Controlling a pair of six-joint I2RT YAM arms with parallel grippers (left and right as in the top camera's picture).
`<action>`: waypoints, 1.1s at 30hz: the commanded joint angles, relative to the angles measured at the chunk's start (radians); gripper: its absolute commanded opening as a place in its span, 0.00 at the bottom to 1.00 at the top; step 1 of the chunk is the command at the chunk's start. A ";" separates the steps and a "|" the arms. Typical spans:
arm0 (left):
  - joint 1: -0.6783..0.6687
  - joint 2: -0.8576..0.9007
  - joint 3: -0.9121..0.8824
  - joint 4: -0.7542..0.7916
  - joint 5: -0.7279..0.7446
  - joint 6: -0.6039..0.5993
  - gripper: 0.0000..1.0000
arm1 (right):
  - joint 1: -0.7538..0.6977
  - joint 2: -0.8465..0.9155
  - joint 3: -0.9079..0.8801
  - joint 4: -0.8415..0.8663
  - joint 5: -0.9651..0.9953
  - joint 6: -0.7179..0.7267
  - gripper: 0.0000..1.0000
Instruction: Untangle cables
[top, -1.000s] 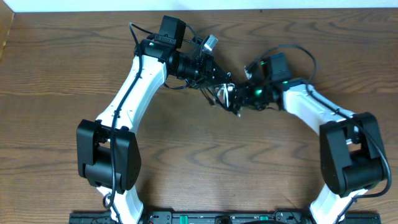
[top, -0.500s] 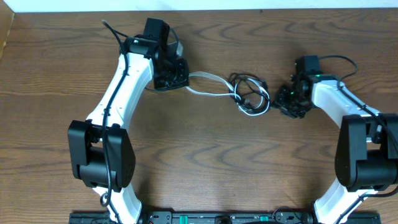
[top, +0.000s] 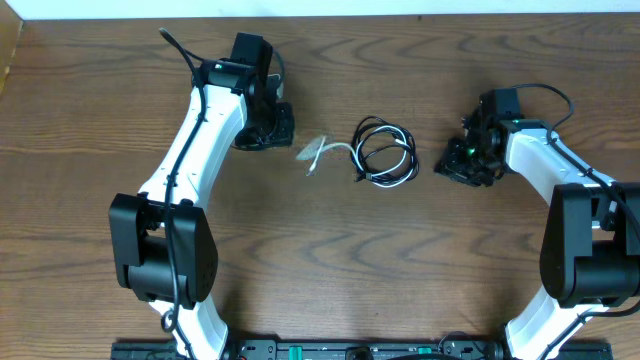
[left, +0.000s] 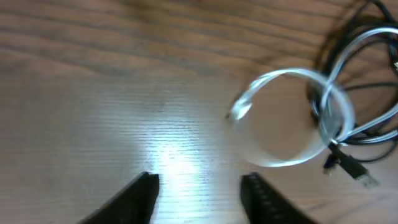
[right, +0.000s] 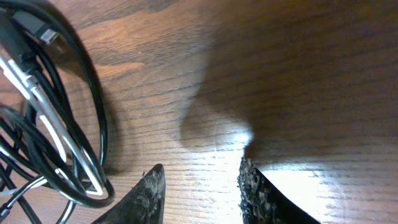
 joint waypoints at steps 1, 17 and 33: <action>0.002 -0.029 -0.003 0.006 -0.076 0.019 0.59 | -0.014 0.008 -0.001 0.002 -0.024 -0.035 0.51; -0.311 0.016 -0.003 0.275 0.206 0.282 0.56 | -0.163 0.008 -0.001 0.012 -0.136 -0.102 0.86; -0.471 0.262 -0.003 0.366 0.093 0.343 0.46 | -0.235 0.008 -0.002 -0.037 -0.198 -0.171 0.84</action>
